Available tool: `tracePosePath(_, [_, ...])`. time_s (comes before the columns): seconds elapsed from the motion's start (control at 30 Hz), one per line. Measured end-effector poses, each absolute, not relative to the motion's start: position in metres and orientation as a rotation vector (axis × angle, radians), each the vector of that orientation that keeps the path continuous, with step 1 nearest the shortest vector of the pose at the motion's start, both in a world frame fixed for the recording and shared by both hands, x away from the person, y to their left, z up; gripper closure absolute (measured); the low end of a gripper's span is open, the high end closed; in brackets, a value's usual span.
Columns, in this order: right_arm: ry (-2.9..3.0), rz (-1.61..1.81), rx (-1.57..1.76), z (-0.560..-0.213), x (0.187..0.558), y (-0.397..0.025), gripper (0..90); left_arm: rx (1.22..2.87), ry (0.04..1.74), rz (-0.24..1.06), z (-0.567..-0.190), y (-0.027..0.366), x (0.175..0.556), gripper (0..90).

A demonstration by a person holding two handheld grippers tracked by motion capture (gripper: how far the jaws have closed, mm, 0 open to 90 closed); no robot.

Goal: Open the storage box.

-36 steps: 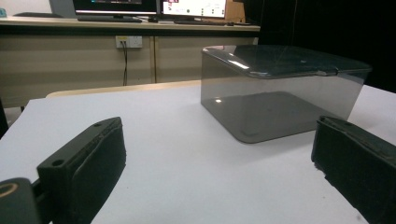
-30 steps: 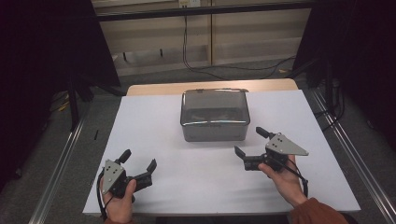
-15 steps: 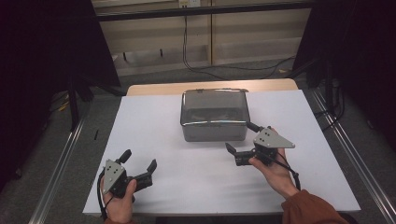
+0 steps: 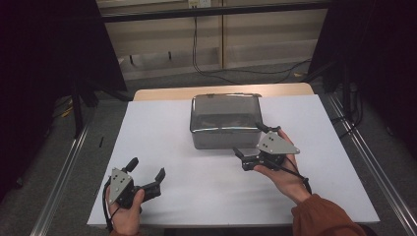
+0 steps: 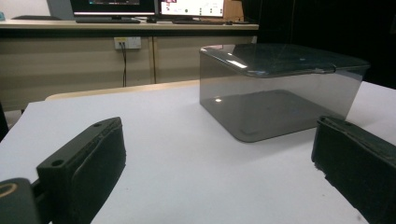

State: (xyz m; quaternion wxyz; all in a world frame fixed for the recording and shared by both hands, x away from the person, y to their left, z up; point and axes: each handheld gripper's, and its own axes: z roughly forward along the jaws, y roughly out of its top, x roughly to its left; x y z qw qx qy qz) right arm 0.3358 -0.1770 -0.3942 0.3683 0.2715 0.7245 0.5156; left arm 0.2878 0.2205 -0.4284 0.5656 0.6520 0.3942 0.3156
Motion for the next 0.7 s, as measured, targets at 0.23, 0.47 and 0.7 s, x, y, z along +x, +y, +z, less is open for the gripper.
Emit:
tracePosePath(0.23, [1.856, 1.196, 0.593, -0.392, 0.341, -0.165, 0.0, 1.534, 0.934, 0.745, -0.429, 0.221, 0.288, 2.9])
tracePosePath(0.47, [1.838, 1.016, 0.397, -0.398, 0.339, -0.152, 4.3, 1.531, 0.933, 0.745, -0.429, 0.221, 0.288, 2.9])
tracePosePath(0.7, [1.814, 0.889, 0.261, -0.401, 0.340, -0.147, 7.9, 1.535, 0.932, 0.738, -0.429, 0.221, 0.289, 2.9])
